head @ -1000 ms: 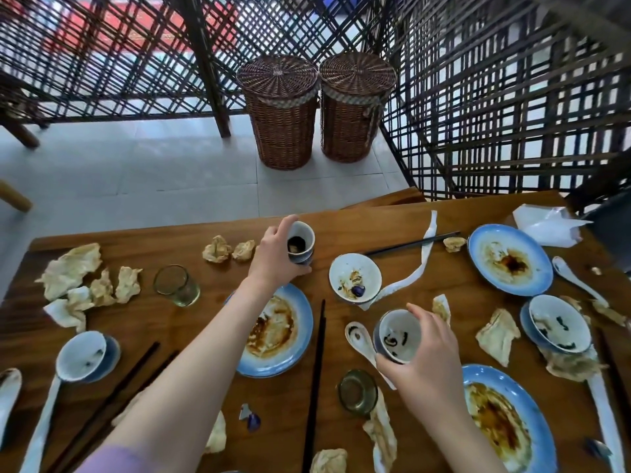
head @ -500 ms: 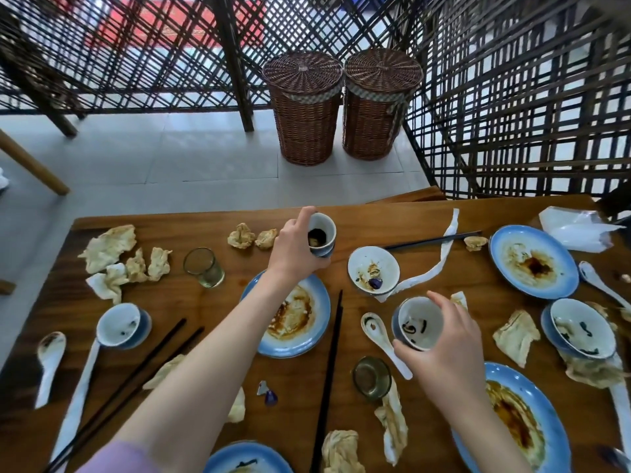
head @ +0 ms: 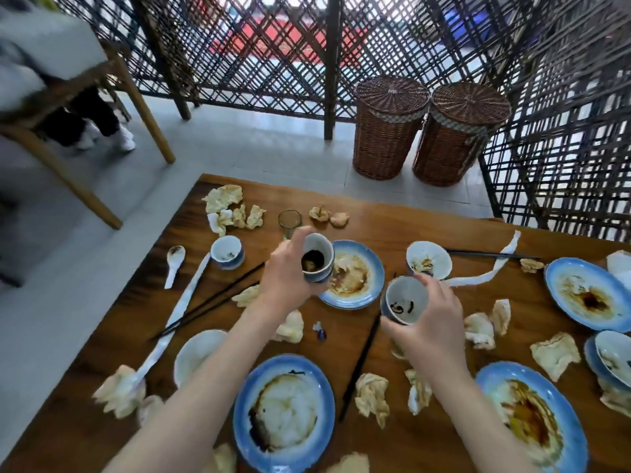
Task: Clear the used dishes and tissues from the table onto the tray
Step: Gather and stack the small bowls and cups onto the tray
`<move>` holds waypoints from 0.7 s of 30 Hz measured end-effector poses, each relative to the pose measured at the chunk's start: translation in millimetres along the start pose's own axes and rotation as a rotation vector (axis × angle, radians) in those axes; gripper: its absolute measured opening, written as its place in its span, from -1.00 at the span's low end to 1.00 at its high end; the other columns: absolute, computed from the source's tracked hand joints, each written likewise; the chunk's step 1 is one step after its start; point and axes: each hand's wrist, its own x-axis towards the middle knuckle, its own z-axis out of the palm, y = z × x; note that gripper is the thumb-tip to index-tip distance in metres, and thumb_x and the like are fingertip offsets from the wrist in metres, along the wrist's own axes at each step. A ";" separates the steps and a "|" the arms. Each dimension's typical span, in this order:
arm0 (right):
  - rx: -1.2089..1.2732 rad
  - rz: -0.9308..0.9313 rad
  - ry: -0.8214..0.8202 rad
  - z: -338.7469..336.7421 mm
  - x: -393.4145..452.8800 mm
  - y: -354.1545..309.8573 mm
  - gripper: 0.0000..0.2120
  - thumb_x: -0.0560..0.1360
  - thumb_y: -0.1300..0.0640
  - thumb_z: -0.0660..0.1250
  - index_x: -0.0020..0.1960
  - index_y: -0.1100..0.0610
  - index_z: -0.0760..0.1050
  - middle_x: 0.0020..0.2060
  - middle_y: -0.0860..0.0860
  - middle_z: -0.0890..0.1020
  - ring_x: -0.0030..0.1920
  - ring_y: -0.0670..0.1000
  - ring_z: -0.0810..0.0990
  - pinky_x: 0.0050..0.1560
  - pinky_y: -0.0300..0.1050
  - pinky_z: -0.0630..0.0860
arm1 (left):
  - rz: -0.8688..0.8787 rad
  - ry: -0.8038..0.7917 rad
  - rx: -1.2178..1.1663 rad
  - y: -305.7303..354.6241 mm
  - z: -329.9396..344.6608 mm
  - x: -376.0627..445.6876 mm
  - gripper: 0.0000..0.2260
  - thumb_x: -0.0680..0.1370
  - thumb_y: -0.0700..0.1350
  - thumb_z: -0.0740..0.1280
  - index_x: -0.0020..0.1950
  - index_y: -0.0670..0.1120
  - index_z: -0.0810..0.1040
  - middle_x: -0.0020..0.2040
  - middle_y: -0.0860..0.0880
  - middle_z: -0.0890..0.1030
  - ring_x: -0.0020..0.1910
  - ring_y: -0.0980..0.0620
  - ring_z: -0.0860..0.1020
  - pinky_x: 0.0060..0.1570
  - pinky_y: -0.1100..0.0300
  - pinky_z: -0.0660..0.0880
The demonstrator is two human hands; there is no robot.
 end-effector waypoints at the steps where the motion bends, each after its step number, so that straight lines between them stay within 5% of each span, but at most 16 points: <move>1: 0.011 -0.016 -0.011 4.2 -3.6 -5.3 -0.26 0.20 0.05 0.59 0.31 0.13 0.38 0.17 0.02 0.49 0.19 0.05 0.40 0.21 -0.05 0.35 | -0.018 0.010 0.006 -6.3 -9.0 -11.1 -0.26 0.22 -0.03 0.59 0.29 0.05 0.28 0.02 -0.01 0.49 -0.02 0.02 0.47 -0.13 0.22 0.33; 13: 0.027 -0.105 -0.206 88.6 -34.2 -79.9 -0.25 0.25 -0.05 0.55 0.35 0.13 0.35 0.20 0.00 0.48 0.21 0.01 0.45 0.21 -0.09 0.42 | -0.213 0.116 0.044 -103.9 -104.7 -91.9 -0.22 0.18 -0.02 0.62 0.25 0.19 0.25 0.05 0.05 0.52 0.01 0.05 0.50 -0.08 0.21 0.43; 21: 0.015 -0.049 -0.181 164.8 -26.9 -146.4 -0.26 0.25 -0.01 0.53 0.36 0.10 0.33 0.23 0.00 0.44 0.23 0.02 0.43 0.20 -0.13 0.38 | -0.140 0.061 0.057 -186.8 -149.6 -82.6 -0.30 0.21 -0.01 0.61 0.22 0.15 0.29 0.00 0.05 0.54 -0.08 0.05 0.52 -0.18 0.26 0.39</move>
